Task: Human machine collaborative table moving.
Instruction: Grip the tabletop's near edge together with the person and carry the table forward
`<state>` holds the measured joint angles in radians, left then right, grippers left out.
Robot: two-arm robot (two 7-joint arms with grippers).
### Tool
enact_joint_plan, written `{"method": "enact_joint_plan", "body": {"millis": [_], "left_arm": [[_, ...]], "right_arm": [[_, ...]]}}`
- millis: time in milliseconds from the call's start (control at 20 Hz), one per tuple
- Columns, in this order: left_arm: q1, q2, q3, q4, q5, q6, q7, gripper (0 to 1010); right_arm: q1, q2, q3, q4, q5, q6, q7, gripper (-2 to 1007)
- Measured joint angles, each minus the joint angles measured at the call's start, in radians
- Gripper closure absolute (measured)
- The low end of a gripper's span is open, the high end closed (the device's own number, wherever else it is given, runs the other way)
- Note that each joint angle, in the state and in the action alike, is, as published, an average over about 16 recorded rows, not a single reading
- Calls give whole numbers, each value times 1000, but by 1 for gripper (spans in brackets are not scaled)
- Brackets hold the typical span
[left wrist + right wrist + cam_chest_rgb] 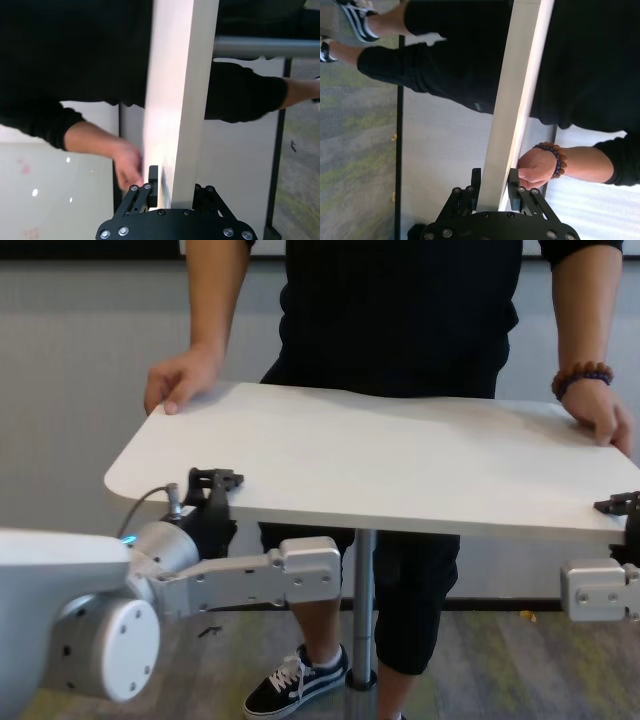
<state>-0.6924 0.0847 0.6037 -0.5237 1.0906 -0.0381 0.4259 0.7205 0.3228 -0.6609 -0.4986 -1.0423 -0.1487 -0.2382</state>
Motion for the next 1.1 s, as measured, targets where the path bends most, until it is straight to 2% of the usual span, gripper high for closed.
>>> {"method": "enact_joint_plan", "body": {"millis": [150, 300, 450, 600, 700, 850, 1100], "left_arm": [[-39, -30, 7, 84, 5, -13, 27, 705], [-62, -48, 11, 136, 10, -21, 43, 705], [-73, -57, 12, 161, 12, -25, 48, 705], [-72, -57, 12, 160, 13, -26, 48, 705], [-69, -55, 12, 154, 12, -26, 48, 705], [-65, -51, 11, 144, 12, -26, 48, 705], [-60, -47, 10, 132, 11, -25, 48, 705]], "right_arm": [[60, -43, -4, 141, -22, -41, -58, 716], [118, -86, -6, 276, -47, -78, -110, 716], [164, -121, -5, 384, -72, -107, -151, 716], [197, -146, -1, 461, -94, -127, -181, 716], [213, -159, 2, 498, -106, -136, -195, 716], [225, -169, 6, 527, -117, -142, -202, 716], [207, -156, 10, 487, -113, -133, -186, 716]]}}
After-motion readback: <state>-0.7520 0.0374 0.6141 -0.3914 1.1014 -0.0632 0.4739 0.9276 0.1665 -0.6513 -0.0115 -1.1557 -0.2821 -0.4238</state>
